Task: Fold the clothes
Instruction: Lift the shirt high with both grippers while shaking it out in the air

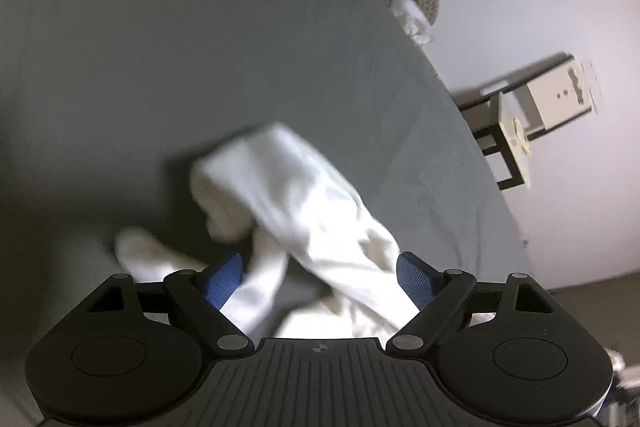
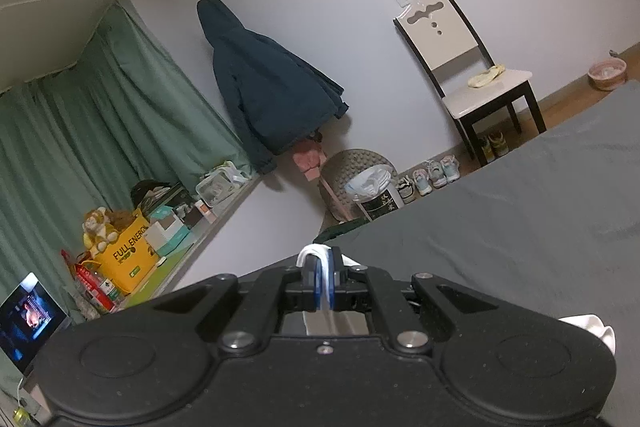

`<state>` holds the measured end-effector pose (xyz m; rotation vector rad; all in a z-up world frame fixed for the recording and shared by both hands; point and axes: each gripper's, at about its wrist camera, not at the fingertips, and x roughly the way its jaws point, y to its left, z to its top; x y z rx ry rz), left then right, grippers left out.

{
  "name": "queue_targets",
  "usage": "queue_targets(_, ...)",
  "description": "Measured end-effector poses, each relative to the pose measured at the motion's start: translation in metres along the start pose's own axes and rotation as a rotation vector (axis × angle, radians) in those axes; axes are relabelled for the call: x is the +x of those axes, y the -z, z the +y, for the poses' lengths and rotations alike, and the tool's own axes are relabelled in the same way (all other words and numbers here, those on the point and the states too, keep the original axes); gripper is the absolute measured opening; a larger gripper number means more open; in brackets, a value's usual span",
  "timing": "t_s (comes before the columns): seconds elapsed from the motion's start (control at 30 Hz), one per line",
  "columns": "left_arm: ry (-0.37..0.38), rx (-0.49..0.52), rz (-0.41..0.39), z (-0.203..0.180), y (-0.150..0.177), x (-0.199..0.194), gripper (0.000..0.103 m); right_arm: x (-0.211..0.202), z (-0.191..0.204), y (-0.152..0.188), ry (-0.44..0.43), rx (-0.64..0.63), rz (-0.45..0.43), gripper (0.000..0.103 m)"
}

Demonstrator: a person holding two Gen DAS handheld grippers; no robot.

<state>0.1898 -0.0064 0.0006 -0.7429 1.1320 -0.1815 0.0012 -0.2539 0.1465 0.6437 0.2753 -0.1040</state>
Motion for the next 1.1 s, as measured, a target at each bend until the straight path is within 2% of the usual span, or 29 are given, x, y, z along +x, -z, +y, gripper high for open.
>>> queue_targets(0.07, 0.024, 0.007, 0.017, -0.003, 0.015, 0.013, 0.084, -0.003, 0.0, -0.001, 0.001, -0.003, -0.003, 0.004)
queue_targets(0.13, 0.005, 0.035, -0.009, 0.0, 0.028, 0.018, 0.082, -0.007, 0.0, -0.002, 0.005, -0.005, -0.011, 0.004)
queue_targets(0.17, -0.011, 0.046, -0.027, 0.001, 0.033, 0.021, 0.077, -0.009, 0.0, -0.003, 0.007, -0.005, -0.014, 0.004)
queue_targets(0.27, -0.058, 0.009, -0.092, 0.004, 0.032, 0.032, 0.049, -0.011, -0.001, -0.005, 0.008, -0.007, -0.022, 0.004)
queue_targets(0.3, -0.067, -0.013, -0.112, 0.006, 0.03, 0.032, 0.035, -0.011, -0.001, -0.006, 0.008, -0.008, -0.024, 0.004)
queue_targets(0.4, -0.11, -0.086, -0.199, 0.009, 0.028, 0.027, 0.023, -0.013, -0.003, -0.008, 0.008, -0.01, -0.03, 0.004)
queue_targets(0.47, -0.148, -0.12, -0.249, 0.008, 0.026, 0.015, 0.023, -0.014, -0.004, -0.009, 0.008, -0.011, -0.035, 0.004)
queue_targets(0.57, -0.211, -0.189, -0.271, 0.009, 0.02, -0.001, 0.024, -0.013, -0.006, -0.01, -0.003, 0.001, -0.038, 0.004)
queue_targets(0.67, -0.152, -0.23, -0.161, 0.013, 0.013, -0.006, 0.024, -0.012, -0.006, -0.01, -0.013, 0.009, -0.038, 0.004)
queue_targets(0.77, -0.107, -0.235, -0.104, 0.008, 0.017, -0.008, 0.036, -0.012, -0.007, -0.009, -0.017, 0.011, -0.037, 0.004)
queue_targets(0.8, -0.096, -0.23, -0.102, 0.006, 0.019, -0.008, 0.05, -0.012, -0.007, -0.009, -0.017, 0.012, -0.038, 0.004)
queue_targets(0.83, -0.088, -0.217, -0.108, 0.002, 0.022, -0.007, 0.074, -0.013, -0.007, -0.009, -0.016, 0.013, -0.039, 0.004)
queue_targets(0.87, -0.089, -0.195, -0.116, -0.004, 0.026, -0.005, 0.083, -0.014, -0.008, -0.01, -0.014, 0.016, -0.042, 0.004)
queue_targets(0.9, -0.097, -0.175, -0.127, -0.008, 0.029, -0.002, 0.086, -0.015, -0.008, -0.01, -0.013, 0.019, -0.045, 0.004)
queue_targets(1.0, -0.112, -0.156, -0.143, -0.011, 0.034, 0.009, 0.086, -0.018, -0.007, -0.01, -0.008, 0.017, -0.049, 0.004)
queue_targets(1.03, -0.114, -0.167, -0.139, -0.008, 0.034, 0.014, 0.08, -0.018, -0.007, -0.01, -0.006, 0.015, -0.05, 0.004)
queue_targets(1.07, -0.115, -0.185, -0.136, -0.002, 0.034, 0.018, 0.073, -0.019, -0.007, -0.01, -0.005, 0.014, -0.05, 0.004)
queue_targets(1.1, -0.114, -0.199, -0.13, 0.001, 0.034, 0.024, 0.053, -0.019, -0.007, -0.01, -0.005, 0.014, -0.049, 0.004)
